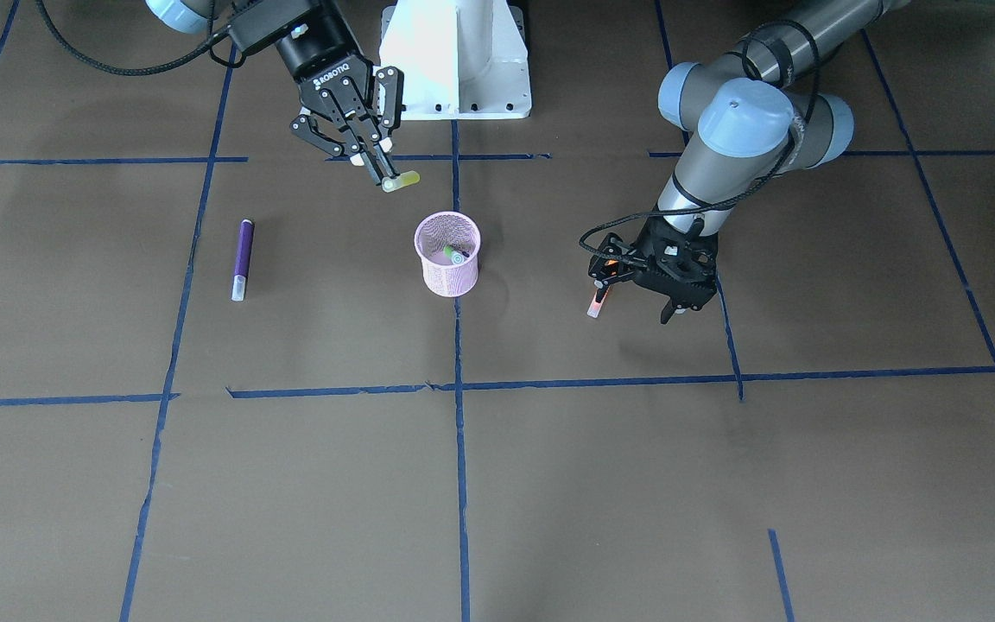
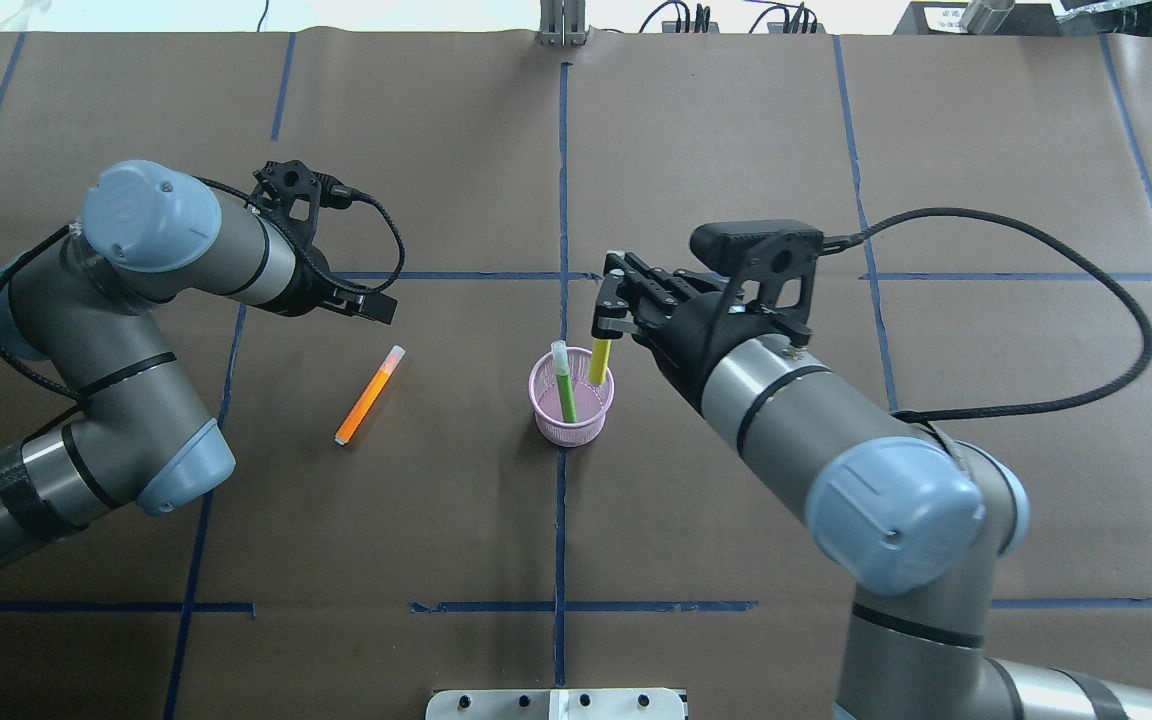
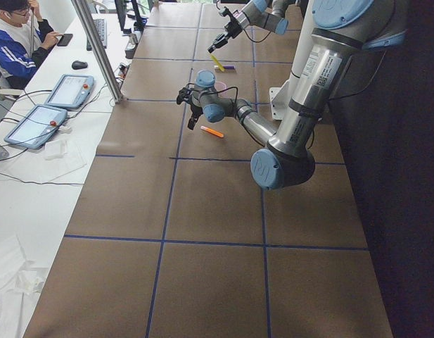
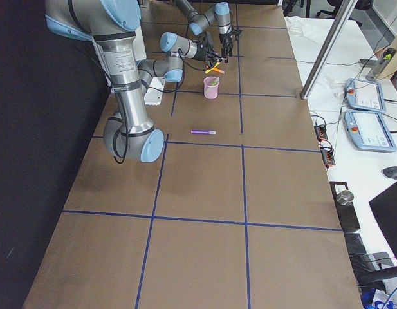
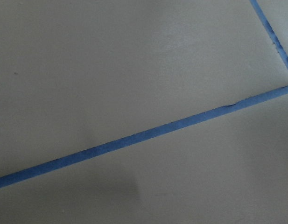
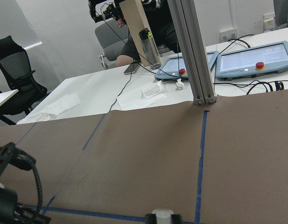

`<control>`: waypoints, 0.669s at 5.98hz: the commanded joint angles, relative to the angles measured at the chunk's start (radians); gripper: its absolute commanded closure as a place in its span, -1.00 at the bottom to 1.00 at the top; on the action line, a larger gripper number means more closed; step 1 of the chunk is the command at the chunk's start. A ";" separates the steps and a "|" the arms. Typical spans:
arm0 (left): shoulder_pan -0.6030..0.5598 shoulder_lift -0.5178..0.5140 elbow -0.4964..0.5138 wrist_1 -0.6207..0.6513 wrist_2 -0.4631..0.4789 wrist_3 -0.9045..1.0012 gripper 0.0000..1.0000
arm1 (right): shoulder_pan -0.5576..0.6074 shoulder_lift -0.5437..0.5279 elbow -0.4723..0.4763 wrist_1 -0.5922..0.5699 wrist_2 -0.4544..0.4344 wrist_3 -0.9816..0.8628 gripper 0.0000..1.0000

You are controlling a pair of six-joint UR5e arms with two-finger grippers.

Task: Collect pens into pen holder
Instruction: 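Lift the yellow highlighter with the right gripper toward the cup, then lower the yellow highlighter into the pink cup and open the right gripper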

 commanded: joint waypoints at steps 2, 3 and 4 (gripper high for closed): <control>-0.001 0.004 0.000 0.000 -0.005 0.000 -1.00 | 0.021 0.043 -0.106 -0.002 -0.016 -0.002 1.00; -0.001 0.004 0.000 0.000 -0.005 0.001 -1.00 | 0.019 0.044 -0.125 0.001 -0.016 -0.002 1.00; -0.003 0.004 0.002 0.000 -0.005 0.001 -1.00 | 0.015 0.046 -0.137 -0.001 -0.016 0.001 1.00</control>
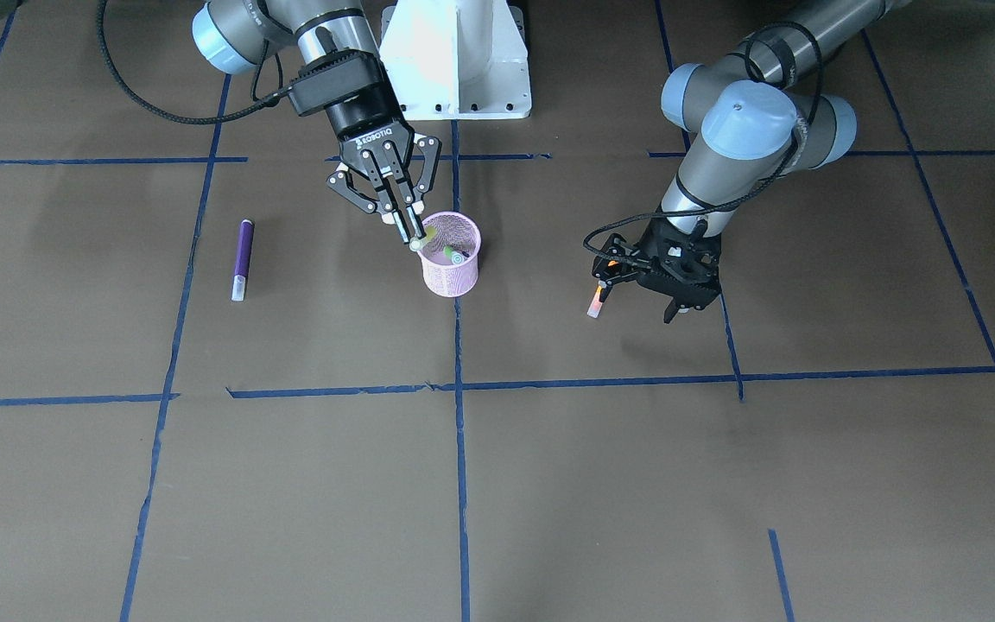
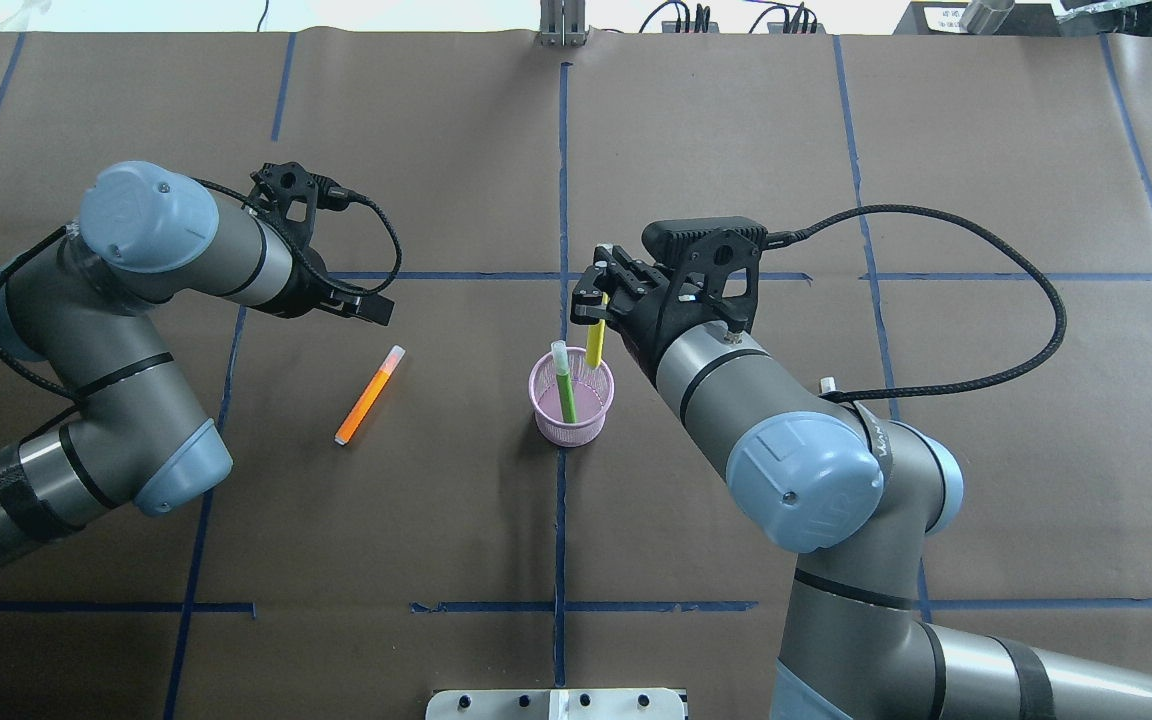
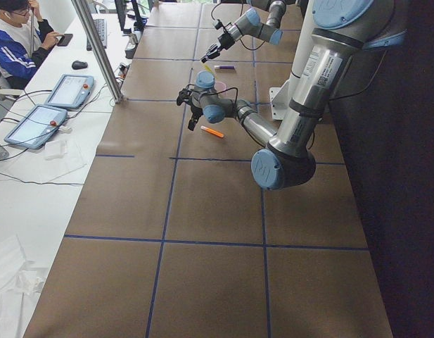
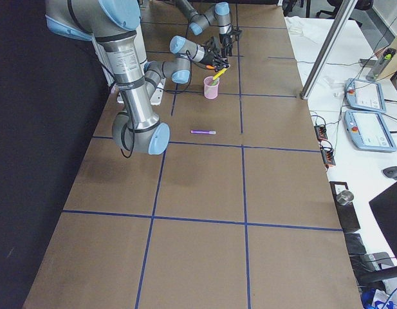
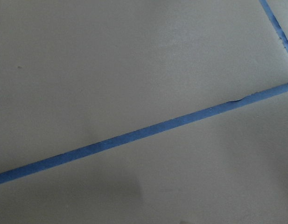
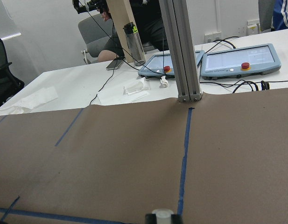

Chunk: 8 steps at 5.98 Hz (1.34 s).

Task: Collect pens into pen holder
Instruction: 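Lower the yellow highlighter into the pink cup and open the right gripper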

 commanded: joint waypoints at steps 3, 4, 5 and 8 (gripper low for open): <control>-0.004 0.000 0.007 -0.002 0.000 0.000 -1.00 | -0.014 0.040 -0.064 0.000 -0.008 0.010 1.00; -0.007 0.000 0.007 0.000 -0.002 0.000 -1.00 | -0.019 0.041 -0.065 0.000 -0.009 0.007 1.00; -0.007 0.000 0.015 -0.002 -0.002 0.000 -1.00 | -0.029 0.035 -0.065 0.000 -0.009 0.002 1.00; -0.015 0.000 0.028 -0.014 -0.002 0.019 -1.00 | -0.057 0.025 -0.067 -0.002 -0.028 -0.002 1.00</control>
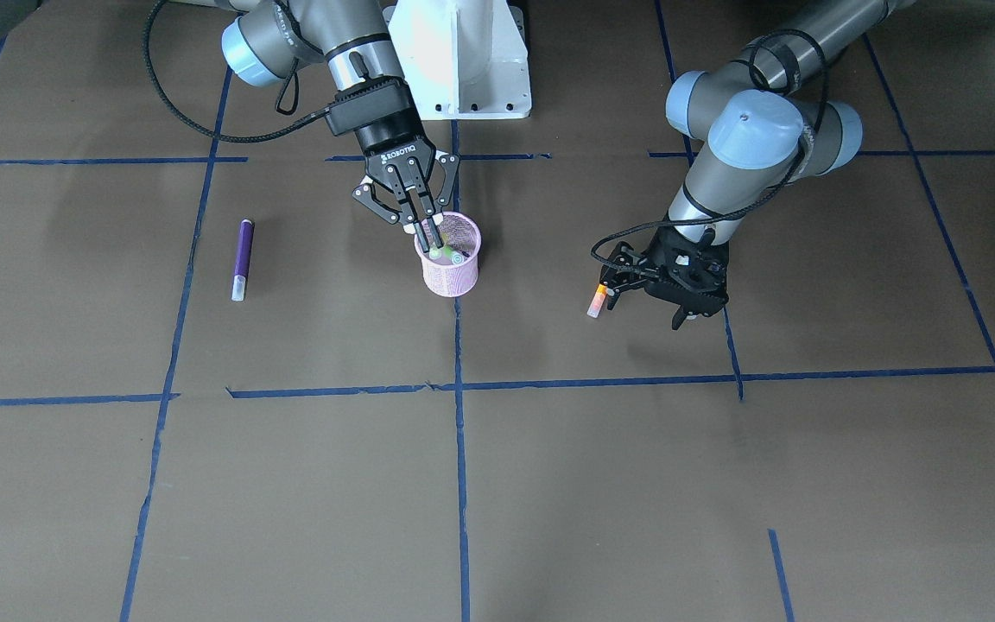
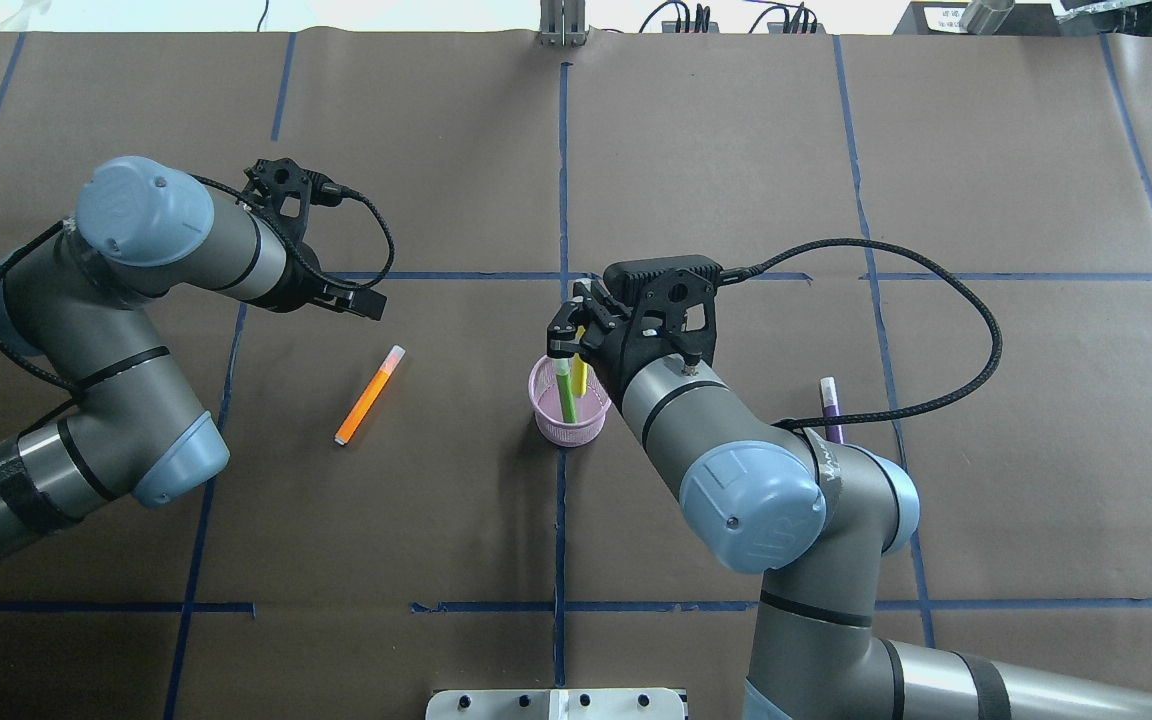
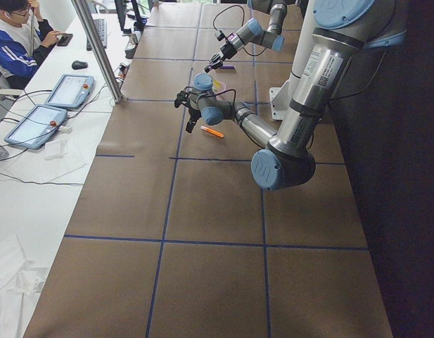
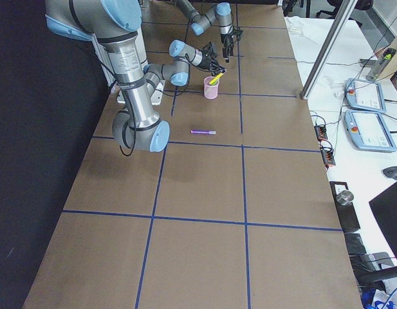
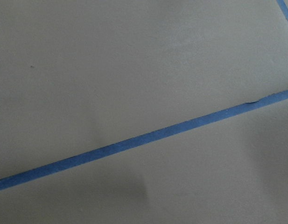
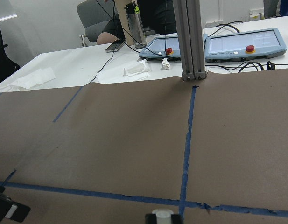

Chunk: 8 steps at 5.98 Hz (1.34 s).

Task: Collect pens into pen holder
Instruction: 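Lower the yellow highlighter into the pink cup and open the right gripper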

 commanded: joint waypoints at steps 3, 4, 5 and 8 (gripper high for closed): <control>-0.001 0.000 0.004 -0.003 0.000 0.004 -1.00 | -0.035 -0.023 0.000 0.006 -0.037 0.006 -0.25; -0.003 0.000 0.004 -0.003 0.000 0.004 -1.00 | -0.045 -0.023 0.000 0.007 -0.074 0.006 -0.99; -0.003 0.000 0.004 -0.003 0.000 0.004 -1.00 | -0.047 -0.020 0.012 0.007 -0.073 -0.003 -1.00; -0.009 -0.015 -0.005 0.026 -0.112 -0.001 -1.00 | 0.069 -0.024 0.067 -0.005 0.179 0.010 -1.00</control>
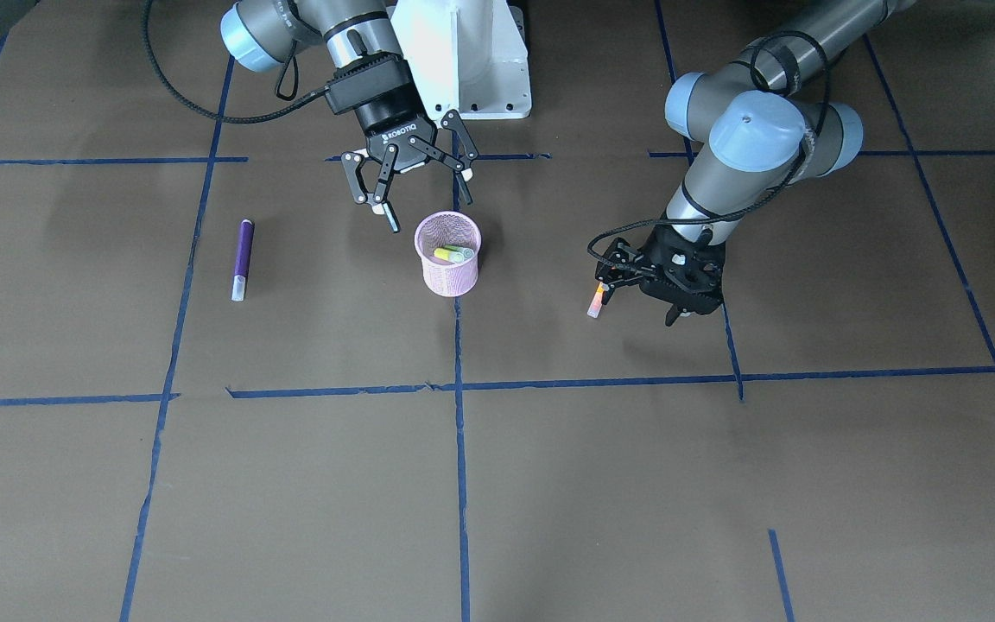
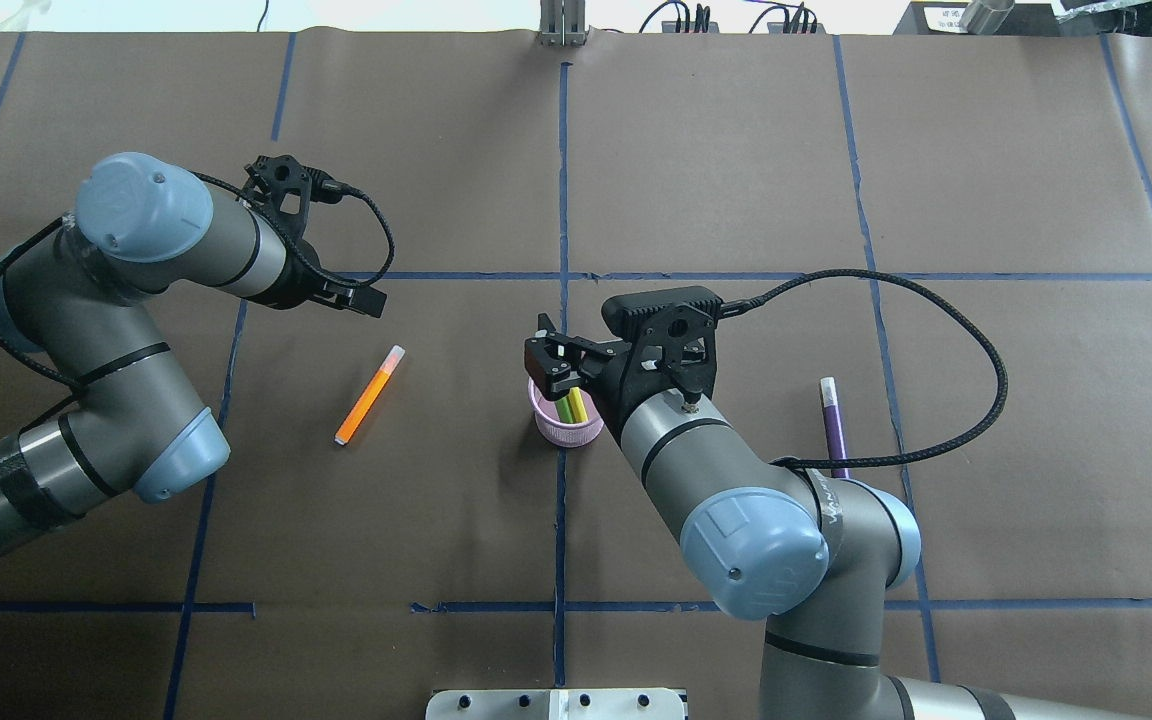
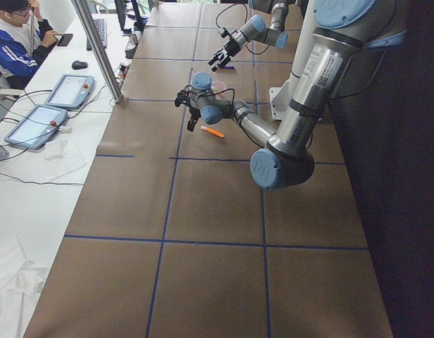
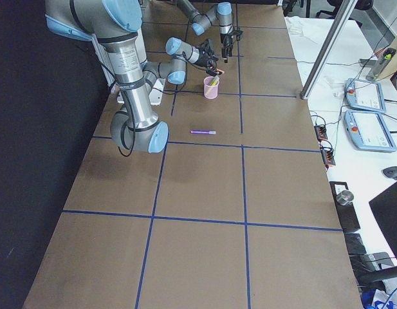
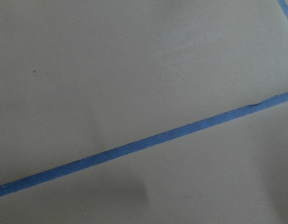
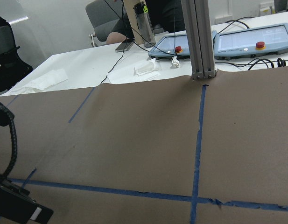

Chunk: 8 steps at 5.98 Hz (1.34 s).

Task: Collect pens into pen holder
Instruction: 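Lower the yellow highlighter into the pink cup and open the right gripper, then grasp the orange marker with the left gripper while the right moves toward the purple marker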

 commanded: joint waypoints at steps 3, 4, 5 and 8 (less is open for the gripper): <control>0.009 -0.073 0.008 0.199 -0.065 0.007 -1.00 | 0.360 -0.021 0.068 -0.455 0.702 0.060 -1.00; 0.036 -0.083 0.030 0.200 -0.063 0.007 -1.00 | 0.439 -0.024 0.067 -0.550 0.838 0.033 -1.00; 0.052 -0.092 0.057 0.200 -0.063 0.007 -1.00 | 0.464 -0.030 0.061 -0.566 0.845 0.015 -1.00; 0.095 -0.104 0.087 0.202 -0.012 0.001 -0.92 | 0.481 -0.031 0.061 -0.639 0.880 0.005 -1.00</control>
